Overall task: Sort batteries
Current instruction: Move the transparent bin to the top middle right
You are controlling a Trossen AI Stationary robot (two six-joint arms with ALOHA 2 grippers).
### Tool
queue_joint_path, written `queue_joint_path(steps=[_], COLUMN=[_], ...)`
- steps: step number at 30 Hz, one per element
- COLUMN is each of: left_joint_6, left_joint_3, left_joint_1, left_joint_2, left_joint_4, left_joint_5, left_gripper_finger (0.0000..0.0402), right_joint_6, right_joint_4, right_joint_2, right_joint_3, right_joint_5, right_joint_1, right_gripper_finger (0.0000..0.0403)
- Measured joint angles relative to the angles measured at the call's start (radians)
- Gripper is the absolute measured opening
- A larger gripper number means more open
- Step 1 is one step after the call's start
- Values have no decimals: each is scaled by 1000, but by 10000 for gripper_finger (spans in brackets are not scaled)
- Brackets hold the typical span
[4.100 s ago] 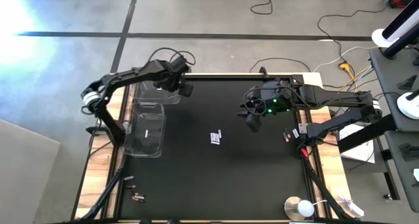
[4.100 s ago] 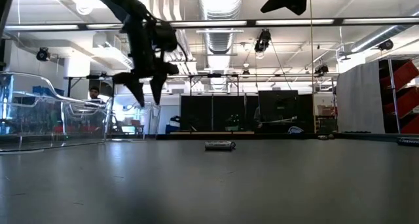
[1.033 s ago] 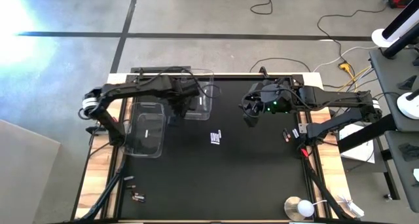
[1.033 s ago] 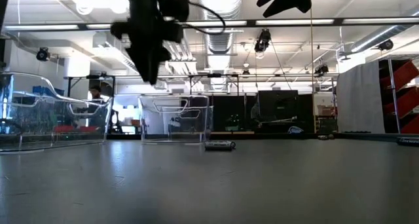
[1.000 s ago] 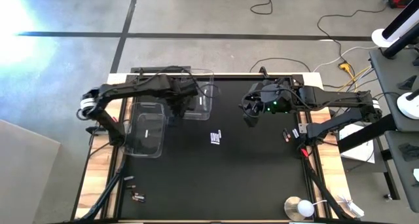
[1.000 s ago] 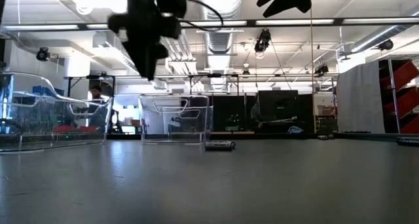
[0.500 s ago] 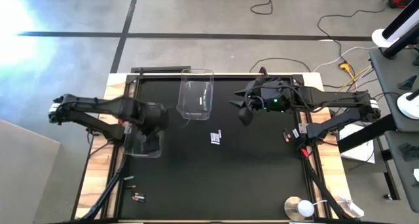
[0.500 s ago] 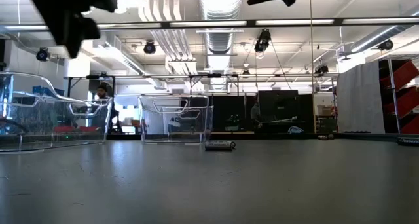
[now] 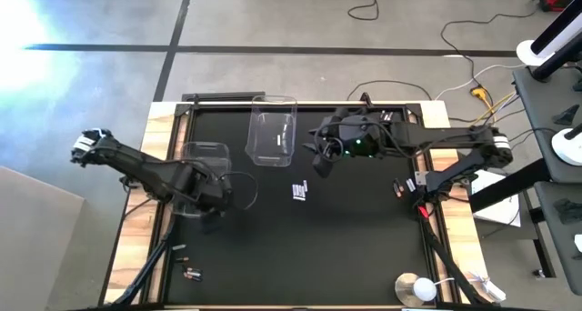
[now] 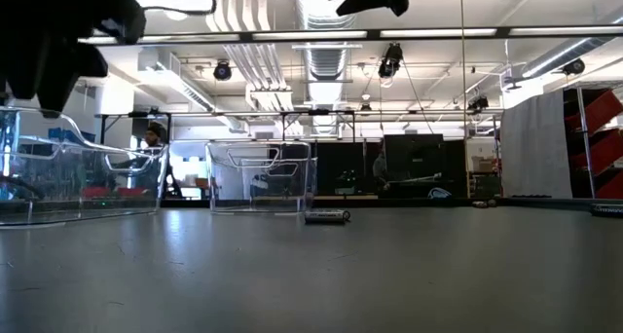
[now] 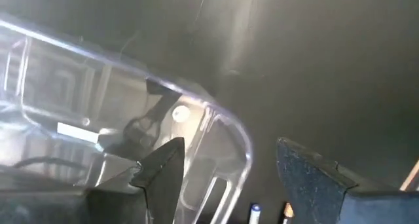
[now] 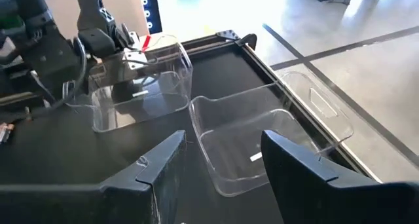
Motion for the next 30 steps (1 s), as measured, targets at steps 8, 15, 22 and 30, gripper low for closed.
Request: queue_joint_path(steps=[8,15,22,30], left_joint_6=[-10,8,-36,-66], left_joint_3=[-85,-124,-97,58], left_joint_1=[0,0,-5,-57], left_joint_2=[45,86,22,-104], left_joint_4=[94,201,168,98], left_joint_5=[0,1,0,17], left_gripper_finger=[209,112,13,2], right_joint_6=[-18,-73,-201,-259], right_joint_4=[-82,-109,-122,-117], right_joint_2=[22,-12,-101,-209], right_joint_3=[51,51,51,51], right_joint_5=[0,0,88,151], right_joint_1=[0,0,0,-28], right_gripper_finger=[192,192,192,192])
